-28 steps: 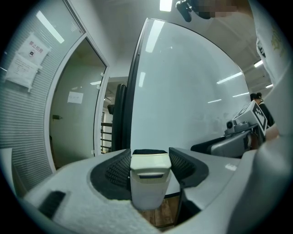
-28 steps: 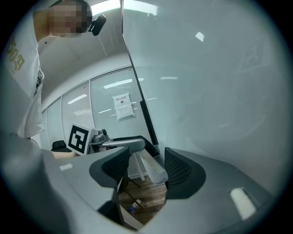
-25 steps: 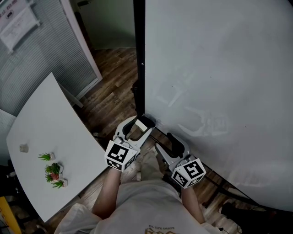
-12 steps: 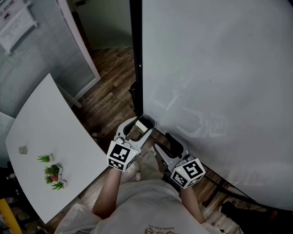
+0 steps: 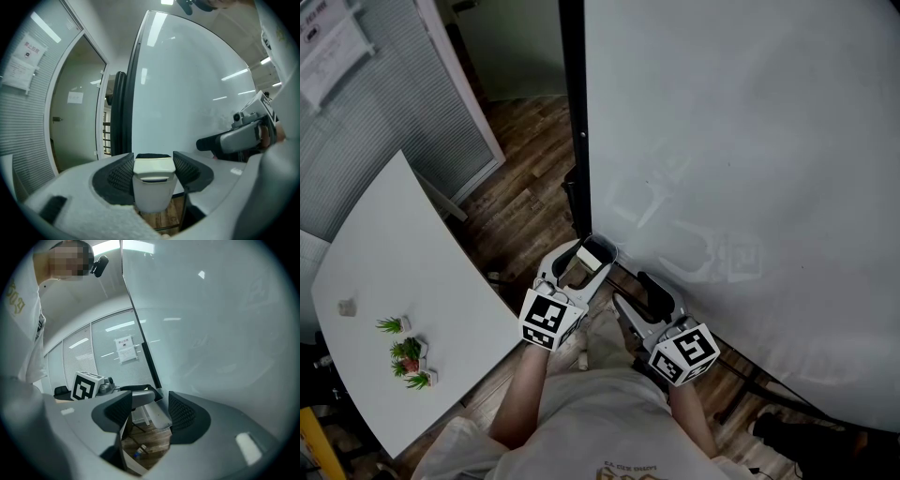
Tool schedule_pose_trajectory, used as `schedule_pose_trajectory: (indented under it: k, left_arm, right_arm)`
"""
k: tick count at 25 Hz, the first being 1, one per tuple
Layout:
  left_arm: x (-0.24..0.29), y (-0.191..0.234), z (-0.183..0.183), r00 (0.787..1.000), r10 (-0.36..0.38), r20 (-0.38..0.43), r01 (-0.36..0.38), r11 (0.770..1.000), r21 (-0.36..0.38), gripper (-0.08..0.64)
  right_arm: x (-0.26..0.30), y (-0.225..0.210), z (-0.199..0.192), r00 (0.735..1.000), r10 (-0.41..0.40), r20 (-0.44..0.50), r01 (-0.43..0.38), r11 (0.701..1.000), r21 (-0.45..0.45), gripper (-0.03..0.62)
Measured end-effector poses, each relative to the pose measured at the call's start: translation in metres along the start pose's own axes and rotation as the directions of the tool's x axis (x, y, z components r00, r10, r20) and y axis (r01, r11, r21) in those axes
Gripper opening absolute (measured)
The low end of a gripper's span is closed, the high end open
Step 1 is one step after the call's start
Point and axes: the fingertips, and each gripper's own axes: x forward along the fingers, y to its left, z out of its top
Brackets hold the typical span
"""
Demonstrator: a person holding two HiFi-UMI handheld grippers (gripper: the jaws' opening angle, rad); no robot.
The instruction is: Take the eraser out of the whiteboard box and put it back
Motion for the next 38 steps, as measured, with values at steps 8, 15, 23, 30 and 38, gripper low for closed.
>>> schedule_pose_trajectory:
  k: [8, 15, 23, 30, 38]
  left_arm:
    - [0.001, -0.002, -0.001, 1.0, 0.002, -0.008, -0.002, 1.0, -0.007, 0.261]
    - [-0.003, -0.002, 0.007, 1.0, 0.009, 0.016, -0.009, 1.0, -0.025, 0.268]
    - [-0.015, -0.003, 0.018, 0.996, 0.037, 0.077, -0.033, 0.998, -0.046, 0.268]
    - [-0.035, -0.007, 0.032, 0.991, 0.058, 0.123, -0.053, 0.998, -0.046, 0.261]
    - [-0.06, -0.015, 0.038, 0.988, 0.073, 0.133, -0.07, 0.997, -0.023, 0.221]
  right_arm:
    - [0.0, 0.0, 0.001, 1.0, 0.002, 0.006, -0.002, 1.0, -0.007, 0.244]
    - [-0.005, 0.001, 0.005, 1.0, 0.001, 0.015, -0.001, 1.0, -0.017, 0.244]
    - [-0.013, 0.005, 0.006, 1.0, 0.009, 0.028, -0.008, 0.999, -0.035, 0.245]
    - [-0.021, 0.016, 0.012, 0.999, 0.009, 0.047, -0.006, 0.998, -0.062, 0.244]
    - [-0.029, 0.023, 0.018, 0.998, -0.016, 0.067, 0.022, 0.996, -0.089, 0.231]
